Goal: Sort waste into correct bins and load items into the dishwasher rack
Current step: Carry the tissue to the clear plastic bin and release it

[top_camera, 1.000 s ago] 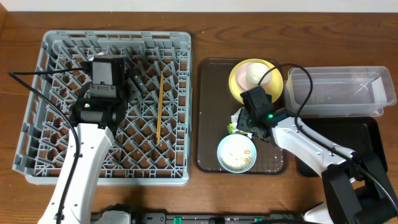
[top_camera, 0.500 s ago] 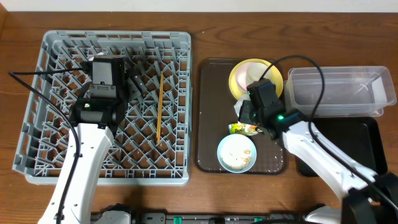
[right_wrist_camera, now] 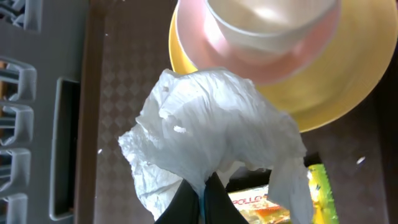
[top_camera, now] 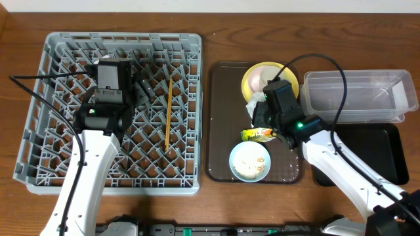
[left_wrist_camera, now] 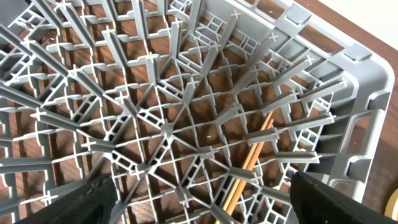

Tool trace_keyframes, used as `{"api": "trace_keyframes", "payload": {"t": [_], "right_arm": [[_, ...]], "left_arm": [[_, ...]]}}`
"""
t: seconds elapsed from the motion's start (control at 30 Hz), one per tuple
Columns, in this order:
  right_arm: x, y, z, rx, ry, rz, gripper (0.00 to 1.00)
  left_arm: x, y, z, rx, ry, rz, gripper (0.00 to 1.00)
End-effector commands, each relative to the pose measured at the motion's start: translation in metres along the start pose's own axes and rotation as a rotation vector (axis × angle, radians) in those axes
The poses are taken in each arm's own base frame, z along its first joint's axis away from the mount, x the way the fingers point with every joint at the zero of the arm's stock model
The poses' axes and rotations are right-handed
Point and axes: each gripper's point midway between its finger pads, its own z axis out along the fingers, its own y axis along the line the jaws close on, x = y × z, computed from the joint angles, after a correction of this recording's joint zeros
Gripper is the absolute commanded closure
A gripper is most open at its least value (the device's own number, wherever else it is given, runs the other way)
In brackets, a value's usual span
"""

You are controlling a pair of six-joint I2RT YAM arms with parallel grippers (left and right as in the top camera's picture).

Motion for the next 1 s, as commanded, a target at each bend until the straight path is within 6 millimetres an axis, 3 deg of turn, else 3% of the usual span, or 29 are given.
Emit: {"api": "trace_keyframes", "payload": {"t": [0.0, 0.23, 0.5, 0.73, 0.97], "right_arm": [[-0.024, -0.003, -0.009, 0.02, -0.047, -0.068, 0.99], [-0.071, -0.014, -0.046, 0.081, -0.067, -0.073, 0.99], [-0.12, -0.062, -0.083, 0.174, -0.122, 0.04, 0.99], [-0.137, -0.118, -0.093, 0.256, -0.159, 0.158, 0.99], [-0.147, -0.158, -0.102, 0.315, -0.192, 0.216, 0.99]], "left_arm": [[-0.004, -0.001, -0.002, 0.004, -0.011, -0.003, 0.09], [-0.004, -0.001, -0.002, 0.004, -0.011, -0.003, 0.09], [-0.004, -0.001, -0.002, 0.004, -0.011, -0.003, 0.09], [-0.004, -0.001, -0.002, 0.004, -0.011, -0.003, 0.09], [-0.004, -0.001, -0.002, 0.004, -0.011, -0.003, 0.09]]}}
